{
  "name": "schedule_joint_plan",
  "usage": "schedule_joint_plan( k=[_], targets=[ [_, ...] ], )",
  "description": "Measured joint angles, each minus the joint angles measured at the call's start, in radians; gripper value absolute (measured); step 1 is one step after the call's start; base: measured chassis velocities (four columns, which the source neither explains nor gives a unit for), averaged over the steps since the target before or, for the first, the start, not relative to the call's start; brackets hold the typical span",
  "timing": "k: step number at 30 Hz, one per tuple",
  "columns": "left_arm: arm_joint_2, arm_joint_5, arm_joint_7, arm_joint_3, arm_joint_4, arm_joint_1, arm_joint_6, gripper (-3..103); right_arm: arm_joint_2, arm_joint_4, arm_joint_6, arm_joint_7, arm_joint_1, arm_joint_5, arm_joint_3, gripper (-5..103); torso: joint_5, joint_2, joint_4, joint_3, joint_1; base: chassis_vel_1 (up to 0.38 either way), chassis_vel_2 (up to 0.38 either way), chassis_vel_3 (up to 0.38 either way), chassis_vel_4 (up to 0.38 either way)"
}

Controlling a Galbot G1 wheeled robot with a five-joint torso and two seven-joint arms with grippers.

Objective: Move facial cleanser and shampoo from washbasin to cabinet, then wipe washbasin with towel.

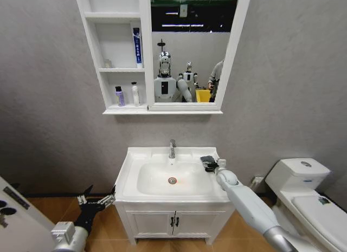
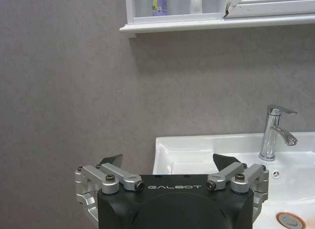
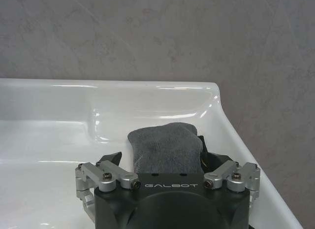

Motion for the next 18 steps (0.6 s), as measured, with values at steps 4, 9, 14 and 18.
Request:
schedule_joint_plan(
  k=[4, 9, 14, 18],
  targets=[
    [0.0, 0.0, 0.0, 0.0, 0.0, 0.0, 0.0, 100, 0.013, -0.025, 0.0, 0.001, 0.006, 0.001, 0.0, 95, 0.0001, 0.0, 0.0, 0.0, 0.0, 0.0, 0.0, 0.0, 0.0],
    [0.0, 0.0, 0.0, 0.0, 0.0, 0.0, 0.0, 100, 0.042, -0.082, 0.011, -0.007, 0.018, -0.01, 0.001, 91, 0.0001, 0.0, -0.0001, 0.0, 0.0, 0.0, 0.0, 0.0, 0.0],
    [0.0, 0.0, 0.0, 0.0, 0.0, 0.0, 0.0, 100, 0.04, -0.087, 0.015, -0.007, 0.016, -0.015, 0.008, 75, -0.0001, 0.0, -0.0001, 0.0, 0.0, 0.0, 0.0, 0.0, 0.0],
    [0.0, 0.0, 0.0, 0.0, 0.0, 0.0, 0.0, 100, 0.023, -0.062, 0.015, -0.003, 0.003, -0.006, 0.014, 58, 0.0002, 0.0, 0.0001, 0.0, 0.0, 0.0, 0.0, 0.0, 0.0]
  ],
)
